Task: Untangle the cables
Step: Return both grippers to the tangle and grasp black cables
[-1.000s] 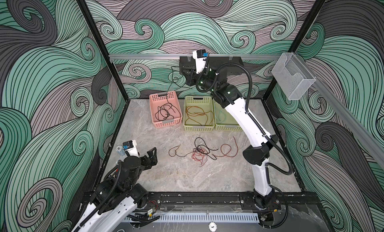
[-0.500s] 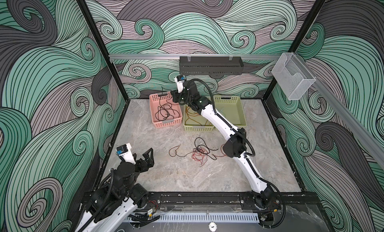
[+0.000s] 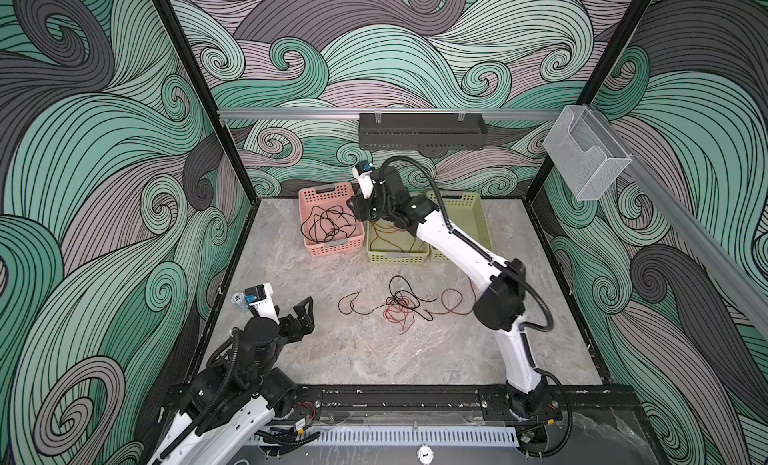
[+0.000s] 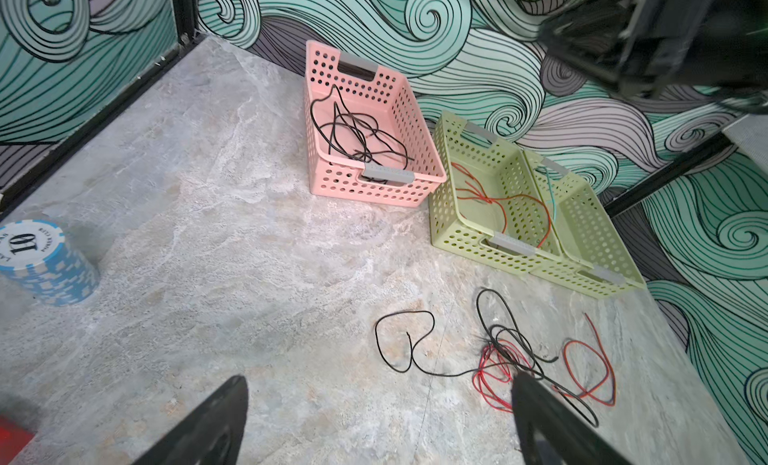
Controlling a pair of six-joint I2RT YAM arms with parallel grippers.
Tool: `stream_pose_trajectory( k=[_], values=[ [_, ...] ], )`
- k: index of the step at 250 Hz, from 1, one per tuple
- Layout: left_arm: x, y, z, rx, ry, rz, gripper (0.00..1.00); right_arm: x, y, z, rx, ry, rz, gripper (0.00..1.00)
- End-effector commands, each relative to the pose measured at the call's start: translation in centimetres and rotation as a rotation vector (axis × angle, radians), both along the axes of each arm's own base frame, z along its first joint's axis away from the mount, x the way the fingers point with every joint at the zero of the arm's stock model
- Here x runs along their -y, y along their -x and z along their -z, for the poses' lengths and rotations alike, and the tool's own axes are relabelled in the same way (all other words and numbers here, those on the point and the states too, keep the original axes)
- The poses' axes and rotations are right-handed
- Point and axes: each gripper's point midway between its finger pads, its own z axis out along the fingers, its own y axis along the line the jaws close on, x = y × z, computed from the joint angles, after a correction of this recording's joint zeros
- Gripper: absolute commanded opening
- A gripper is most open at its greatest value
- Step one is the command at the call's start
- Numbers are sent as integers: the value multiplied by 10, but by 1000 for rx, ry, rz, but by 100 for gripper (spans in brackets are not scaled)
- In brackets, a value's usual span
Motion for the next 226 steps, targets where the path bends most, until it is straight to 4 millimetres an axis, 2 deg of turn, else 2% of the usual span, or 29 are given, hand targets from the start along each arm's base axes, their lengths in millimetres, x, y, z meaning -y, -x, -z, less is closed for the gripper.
stream_pose_trajectory(
  k=[1,26,60,86,110,132,154,180,226],
  values=[
    [16,-3,4,-32,-2,69,95,37,41,-14,39,13,-2,46],
    [35,-8,10,-71,35,133,94,84,79,19,22,45,43,47],
    [71,-21,26,-141,90,235,91,141,136,85,-85,132,61,52],
    [95,-32,42,-218,86,300,91,163,180,138,-233,169,13,54],
    [119,-43,53,-289,71,373,91,173,207,169,-321,189,-35,56],
    [142,-53,65,-361,46,441,91,176,218,183,-347,195,-59,59],
    [160,-64,78,-413,-6,484,91,179,218,197,-367,220,-51,60],
    [167,-75,94,-476,-78,463,91,181,216,215,-394,244,-25,58],
    [191,-78,109,-520,-141,531,91,176,218,223,-409,201,-30,48]
  ],
)
